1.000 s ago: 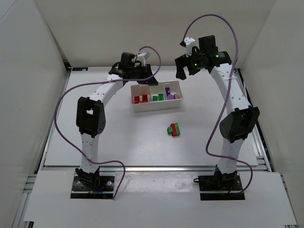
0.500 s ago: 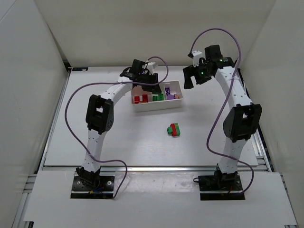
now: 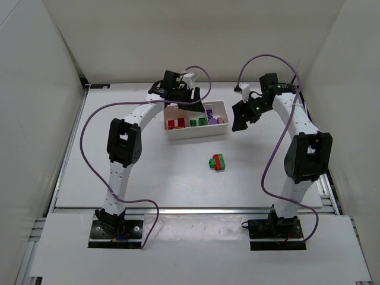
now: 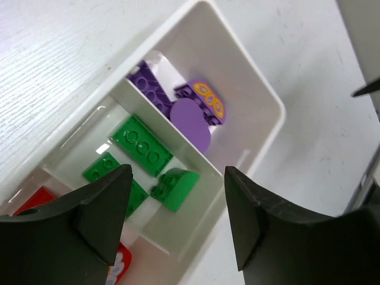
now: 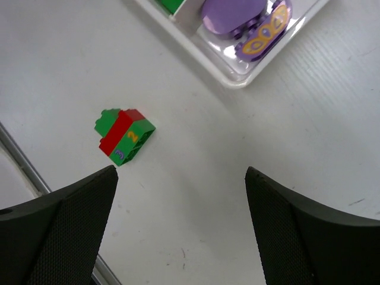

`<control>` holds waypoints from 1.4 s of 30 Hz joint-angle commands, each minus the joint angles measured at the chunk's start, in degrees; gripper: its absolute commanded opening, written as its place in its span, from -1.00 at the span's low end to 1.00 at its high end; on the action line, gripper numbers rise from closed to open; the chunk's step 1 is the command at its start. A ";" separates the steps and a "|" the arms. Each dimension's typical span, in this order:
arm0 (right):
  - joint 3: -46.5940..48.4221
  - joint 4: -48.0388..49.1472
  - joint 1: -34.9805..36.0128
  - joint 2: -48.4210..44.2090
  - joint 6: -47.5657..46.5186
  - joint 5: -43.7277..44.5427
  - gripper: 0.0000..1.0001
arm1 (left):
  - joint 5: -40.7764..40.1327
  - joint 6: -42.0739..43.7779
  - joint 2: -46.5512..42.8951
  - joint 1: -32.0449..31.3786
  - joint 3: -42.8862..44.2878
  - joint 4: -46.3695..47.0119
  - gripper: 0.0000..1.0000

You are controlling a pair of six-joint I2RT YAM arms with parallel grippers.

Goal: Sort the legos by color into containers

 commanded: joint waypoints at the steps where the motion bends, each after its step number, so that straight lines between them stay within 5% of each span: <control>1: -2.98 0.55 -1.31 -4.61 -4.95 -3.59 0.81 | 8.47 5.08 -10.50 0.94 -2.05 1.66 0.47; 7: -5.36 2.48 -4.64 -5.14 -1.61 -3.50 0.80 | 21.83 28.79 -21.66 0.06 -14.33 -11.31 0.47; 13: -6.59 2.66 -7.72 -6.54 -0.03 -3.94 0.80 | 18.35 50.53 -34.32 -5.37 -32.45 -11.10 0.43; 20: -9.31 2.57 -9.48 -9.88 1.20 -4.65 0.81 | 0.45 41.76 -39.87 -13.10 -52.12 12.94 0.23; 26: -12.91 3.54 -10.36 -15.23 2.61 -5.17 0.81 | -7.85 35.78 -40.67 -19.53 -60.41 27.56 0.24; 37: -17.31 3.54 -12.03 -22.18 3.31 -5.09 0.82 | -9.27 29.44 -33.20 -20.15 -56.73 29.25 0.20; 42: -18.37 3.45 -13.35 -22.89 3.58 -5.26 0.82 | -5.14 29.79 -32.14 -20.33 -56.38 29.25 0.34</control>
